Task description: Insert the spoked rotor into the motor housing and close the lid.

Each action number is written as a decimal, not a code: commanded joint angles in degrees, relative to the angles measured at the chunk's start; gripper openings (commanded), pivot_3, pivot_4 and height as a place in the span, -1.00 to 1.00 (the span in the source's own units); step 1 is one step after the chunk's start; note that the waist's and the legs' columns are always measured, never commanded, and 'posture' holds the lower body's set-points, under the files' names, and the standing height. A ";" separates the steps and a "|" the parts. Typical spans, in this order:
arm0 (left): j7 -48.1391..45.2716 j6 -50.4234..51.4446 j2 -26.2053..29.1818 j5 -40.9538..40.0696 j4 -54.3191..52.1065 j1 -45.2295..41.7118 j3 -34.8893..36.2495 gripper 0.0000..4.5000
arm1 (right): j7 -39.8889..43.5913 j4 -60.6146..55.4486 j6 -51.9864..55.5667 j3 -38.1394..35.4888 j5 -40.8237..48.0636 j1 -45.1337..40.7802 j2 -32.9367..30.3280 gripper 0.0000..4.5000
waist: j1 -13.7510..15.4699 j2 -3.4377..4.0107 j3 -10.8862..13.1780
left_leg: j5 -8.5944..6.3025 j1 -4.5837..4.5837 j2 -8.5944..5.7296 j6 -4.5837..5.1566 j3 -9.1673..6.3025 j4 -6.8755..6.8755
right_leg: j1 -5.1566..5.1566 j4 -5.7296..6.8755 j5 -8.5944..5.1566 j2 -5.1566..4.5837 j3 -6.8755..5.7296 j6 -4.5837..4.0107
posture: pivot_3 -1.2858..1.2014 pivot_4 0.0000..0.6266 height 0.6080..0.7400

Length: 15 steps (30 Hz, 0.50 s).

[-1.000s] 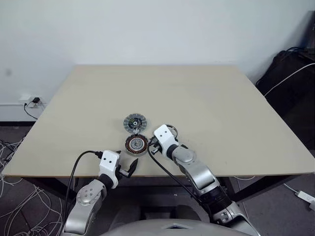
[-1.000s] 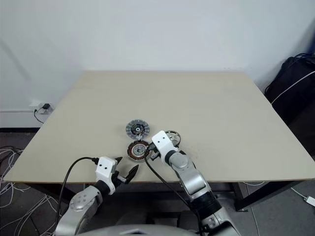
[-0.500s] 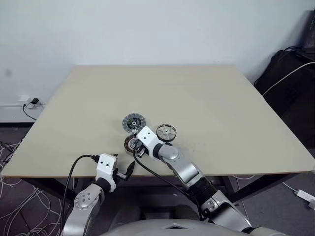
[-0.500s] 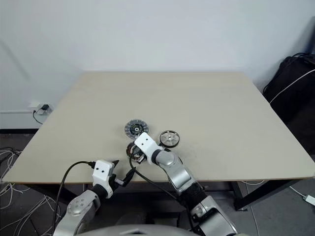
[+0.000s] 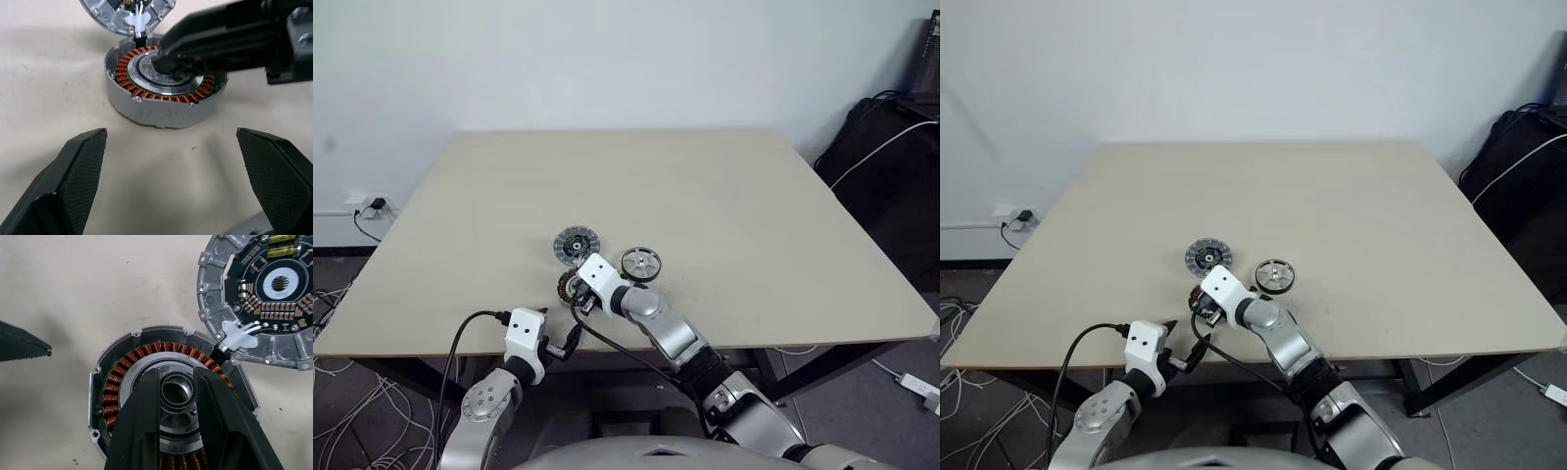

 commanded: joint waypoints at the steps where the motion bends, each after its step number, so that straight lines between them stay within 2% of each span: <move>1: 0.34 -1.36 -0.45 -0.31 -2.22 -0.10 0.40 1.00 | 0.28 0.10 -1.93 -0.31 -0.37 -1.64 1.16 -0.70 | -0.02 0.00 0.00 | 0.00 0.00 0.00 0.00 0.00 0.00 | 0.00 0.00 0.00 0.00 0.00 0.00 | 0.03 -1.00 1.00; 6: 0.36 -1.63 -0.42 -0.41 -1.93 -0.03 0.62 1.00 | 0.58 1.59 -2.57 -0.52 -0.48 -2.15 1.91 -0.70 | -0.02 0.00 0.00 | 0.01 0.00 0.00 -0.02 -0.01 -0.01 | -0.01 0.00 0.00 0.01 0.00 0.00 | 0.03 -1.00 1.00; 8: 0.34 -1.79 -0.43 -0.48 -1.67 -0.04 0.72 1.00 | -0.14 2.30 -3.09 -0.71 -0.75 -2.34 2.17 -0.35 | -0.02 0.00 0.00 | 0.01 0.00 0.00 -0.01 -0.01 -0.01 | 0.00 0.00 0.00 0.01 0.00 0.00 | 0.03 -1.00 1.00; 11: 0.30 -1.79 -0.48 -0.55 -1.54 -0.11 0.73 1.00 | -0.79 2.35 -3.89 -1.04 -0.95 -2.32 2.24 0.03 | -0.02 0.01 0.01 | 0.01 0.01 0.00 -0.02 -0.01 -0.02 | -0.01 0.00 0.00 0.02 0.00 0.00 | 0.03 -1.00 1.00; 15: 0.55 -1.67 -0.77 -0.31 -1.64 -0.20 0.33 1.00 | 0.44 0.01 -3.48 -1.98 0.09 -1.61 1.79 0.03 | -0.02 0.01 0.01 | 0.01 0.00 0.00 -0.02 -0.01 -0.03 | -0.02 0.00 0.00 0.02 0.00 0.00 | 0.03 -1.00 1.00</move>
